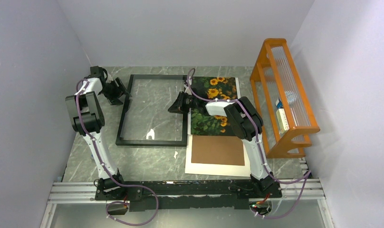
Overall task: Put the photo into the frame
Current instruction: Place the photo frame item in the photo frame.
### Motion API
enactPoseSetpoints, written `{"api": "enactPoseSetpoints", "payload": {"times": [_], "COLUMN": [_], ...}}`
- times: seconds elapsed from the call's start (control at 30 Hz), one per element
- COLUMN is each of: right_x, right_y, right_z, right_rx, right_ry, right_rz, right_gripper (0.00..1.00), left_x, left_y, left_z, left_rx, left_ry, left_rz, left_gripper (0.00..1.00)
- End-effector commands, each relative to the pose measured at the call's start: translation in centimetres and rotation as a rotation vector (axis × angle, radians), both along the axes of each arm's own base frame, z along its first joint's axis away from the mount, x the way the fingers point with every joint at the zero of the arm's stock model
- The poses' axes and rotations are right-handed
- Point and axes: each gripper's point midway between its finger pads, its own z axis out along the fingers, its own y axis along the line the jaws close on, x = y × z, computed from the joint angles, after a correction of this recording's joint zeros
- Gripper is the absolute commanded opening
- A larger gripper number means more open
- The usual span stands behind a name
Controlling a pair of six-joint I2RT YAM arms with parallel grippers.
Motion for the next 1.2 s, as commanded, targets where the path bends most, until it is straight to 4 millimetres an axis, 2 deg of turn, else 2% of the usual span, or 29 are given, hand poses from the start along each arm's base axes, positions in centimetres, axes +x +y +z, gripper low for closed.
{"api": "enactPoseSetpoints", "payload": {"times": [0.0, 0.13, 0.5, 1.17], "right_x": [0.7, 0.7, 0.4, -1.3], "right_y": [0.5, 0.1, -0.1, 1.0], "right_z": [2.3, 2.0, 0.9, 0.0], "right_rx": [0.071, 0.056, 0.039, 0.084], "right_ry": [-0.042, -0.037, 0.002, 0.101], "right_rz": [0.015, 0.012, 0.026, 0.103], "right_gripper": [0.16, 0.08, 0.02, 0.0], "left_x": [-2.4, -2.6, -2.5, -1.7], "left_y": [0.1, 0.4, 0.5, 0.6], "left_z": [-5.6, -5.7, -6.0, -6.3], "left_rx": [0.03, 0.034, 0.034, 0.032], "left_ry": [0.128, 0.135, 0.144, 0.126], "left_rz": [-0.027, -0.016, -0.012, 0.007], "left_gripper": [0.72, 0.68, 0.67, 0.66]}}
